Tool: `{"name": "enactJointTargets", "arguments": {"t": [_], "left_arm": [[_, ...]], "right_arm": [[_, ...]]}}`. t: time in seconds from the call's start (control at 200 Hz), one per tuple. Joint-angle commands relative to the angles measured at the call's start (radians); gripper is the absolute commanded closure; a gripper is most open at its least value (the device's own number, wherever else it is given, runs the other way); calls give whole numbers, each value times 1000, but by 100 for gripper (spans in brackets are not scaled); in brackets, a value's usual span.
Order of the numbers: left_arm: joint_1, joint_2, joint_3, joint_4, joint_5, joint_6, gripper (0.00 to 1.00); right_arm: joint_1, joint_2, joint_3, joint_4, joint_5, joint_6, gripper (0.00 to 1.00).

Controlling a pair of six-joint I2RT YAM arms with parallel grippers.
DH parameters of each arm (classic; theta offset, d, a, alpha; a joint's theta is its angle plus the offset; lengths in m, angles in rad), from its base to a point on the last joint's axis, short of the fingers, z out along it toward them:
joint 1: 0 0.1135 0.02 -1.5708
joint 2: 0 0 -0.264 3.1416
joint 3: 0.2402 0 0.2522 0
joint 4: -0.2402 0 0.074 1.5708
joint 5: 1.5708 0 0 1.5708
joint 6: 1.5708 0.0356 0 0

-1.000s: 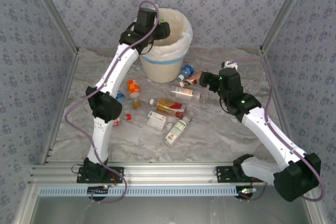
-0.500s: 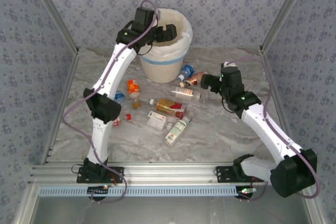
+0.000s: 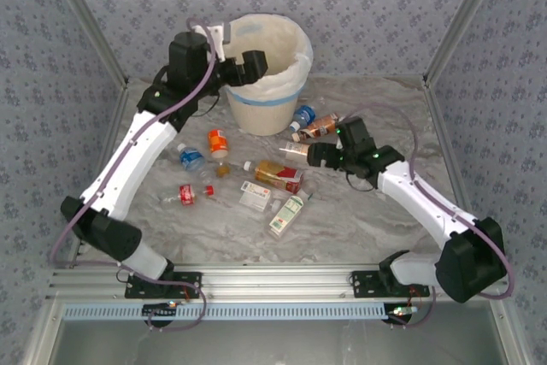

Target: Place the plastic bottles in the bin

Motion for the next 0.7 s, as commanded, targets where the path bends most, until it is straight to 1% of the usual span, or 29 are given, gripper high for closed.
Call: {"name": "enactJointTargets", "arguments": {"t": [0.0, 0.105, 0.275, 0.395, 0.455, 0.58, 0.695], "left_arm": [[7, -100, -139, 120, -48, -35, 1], [17, -205, -278, 153, -120, -60, 1], [36, -379, -457, 137, -240, -82, 1], [41, -484, -551, 99, -334, -77, 1], [45, -525, -586, 79, -367, -70, 0], [50, -584, -630, 27, -421, -59, 1], [59, -610, -650, 1, -450, -53, 1]], "right_arm": [[98, -10, -45, -50, 71, 271, 0], [172, -5, -68, -36, 114, 374, 0], [254, 19, -76, -24, 108, 419, 0], [294, 90, -62, -15, 78, 442, 0], [310, 132, -32, -37, 81, 463, 0], [354, 208, 19, -132, 148, 488, 0], [361, 243, 22, -157, 159, 489, 0]]}}
